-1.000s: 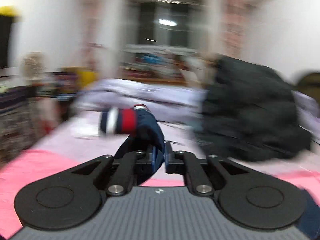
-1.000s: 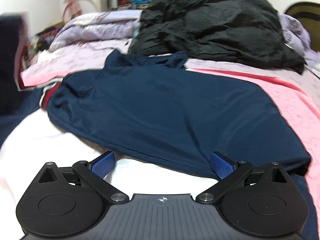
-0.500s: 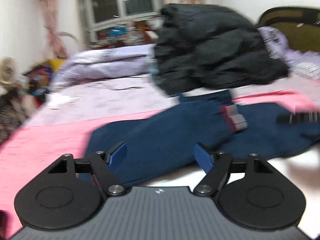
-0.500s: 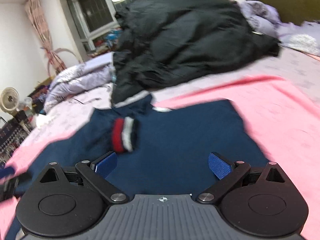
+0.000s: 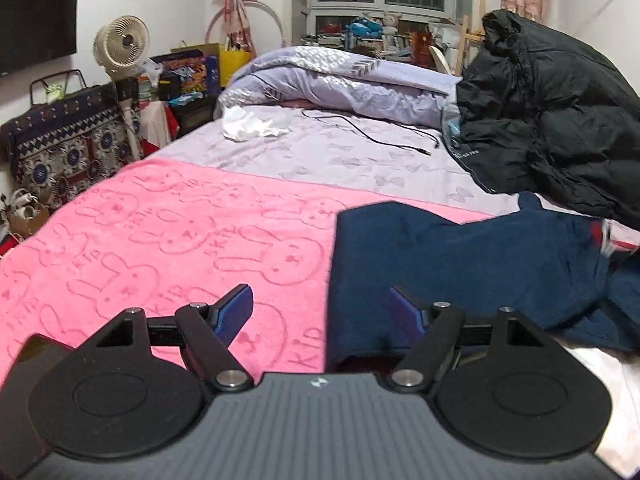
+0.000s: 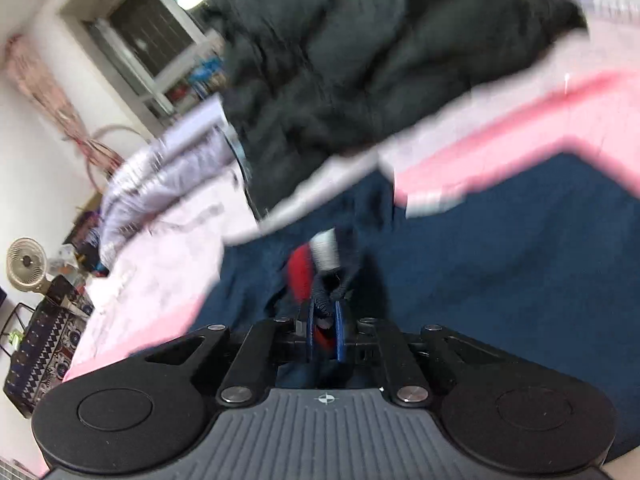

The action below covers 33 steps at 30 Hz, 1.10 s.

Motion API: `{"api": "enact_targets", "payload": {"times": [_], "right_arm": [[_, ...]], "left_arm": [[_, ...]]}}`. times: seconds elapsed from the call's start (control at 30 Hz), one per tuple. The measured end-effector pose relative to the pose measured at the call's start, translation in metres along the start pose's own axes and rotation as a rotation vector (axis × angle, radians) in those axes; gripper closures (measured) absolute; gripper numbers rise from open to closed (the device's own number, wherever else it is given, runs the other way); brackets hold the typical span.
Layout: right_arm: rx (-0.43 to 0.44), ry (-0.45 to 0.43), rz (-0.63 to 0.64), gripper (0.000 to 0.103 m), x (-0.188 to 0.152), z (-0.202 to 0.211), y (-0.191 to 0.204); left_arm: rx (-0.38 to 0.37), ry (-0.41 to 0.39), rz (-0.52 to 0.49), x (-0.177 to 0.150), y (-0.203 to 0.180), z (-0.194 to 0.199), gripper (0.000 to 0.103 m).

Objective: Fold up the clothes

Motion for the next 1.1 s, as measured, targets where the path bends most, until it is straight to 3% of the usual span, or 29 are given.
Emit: {"api": "enact_targets", "payload": {"times": [0.1, 0.23, 0.33, 0.47, 0.57, 0.6, 0.67, 0.7, 0.73, 0.83, 0.9, 0.97, 1.0, 1.03, 1.1], "right_arm": [[-0.06, -0.098, 0.082, 0.091, 0.024, 0.049, -0.022], [-0.227, -0.15, 0.183, 0.091, 0.036, 0.082, -0.062], [-0.308, -0.065, 0.218, 0.09, 0.02, 0.07, -0.093], [-0.397, 0.118, 0.291, 0.087, -0.025, 0.034, -0.12], [-0.419, 0.11, 0.384, 0.087, -0.039, 0.039, -0.121], [-0.431, 0.076, 0.387, 0.085, -0.037, 0.048, -0.12], [-0.454, 0.008, 0.391, 0.07, -0.032, 0.065, -0.118], [-0.465, -0.026, 0.394, 0.052, -0.03, 0.073, -0.116], [-0.468, -0.069, 0.393, 0.041, -0.028, 0.082, -0.114], [-0.331, -0.18, 0.394, 0.041, -0.017, 0.094, -0.088], [-0.208, -0.177, 0.435, 0.042, -0.018, 0.085, -0.064], [-0.105, -0.152, 0.472, 0.05, -0.024, 0.07, -0.043], [-0.075, -0.121, 0.476, 0.054, -0.029, 0.06, -0.039], [-0.068, -0.074, 0.475, 0.055, -0.035, 0.047, -0.039], [-0.125, 0.052, 0.482, 0.057, -0.055, 0.016, -0.049]], "left_arm": [[-0.021, 0.007, -0.031, -0.007, -0.008, 0.002, 0.026], [-0.035, 0.029, -0.06, -0.017, -0.027, -0.007, 0.025], [0.006, 0.058, -0.109, -0.023, -0.041, -0.026, 0.024], [0.11, 0.075, -0.152, -0.027, -0.033, -0.034, 0.024], [0.192, 0.079, -0.176, -0.028, -0.025, -0.039, 0.024], [0.242, 0.052, -0.17, -0.024, -0.023, -0.043, 0.024], [0.309, -0.055, -0.141, -0.012, -0.015, -0.032, 0.028], [0.26, -0.077, -0.146, -0.008, -0.024, -0.027, 0.029], [0.211, -0.099, -0.151, -0.003, -0.033, -0.022, 0.029], [0.06, -0.159, -0.165, 0.009, -0.061, -0.008, 0.026], [-0.085, -0.121, -0.175, 0.003, -0.093, -0.012, 0.024], [-0.236, -0.081, -0.146, -0.009, -0.117, -0.021, 0.02], [-0.249, -0.047, -0.141, -0.016, -0.124, -0.032, 0.018], [-0.205, -0.008, -0.153, -0.025, -0.128, -0.047, 0.018], [-0.038, 0.083, -0.205, -0.044, -0.12, -0.084, 0.017]]}}
Point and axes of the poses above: each gripper's, at about its wrist camera, not at the fingertips, and z roughly against the way its jaws point, y to its left, x to its top, the point moved 7 cm from there along -z, roughly the way its jaws point, and after that the axes turned 13 degrees about z, right-handed, at the moved point
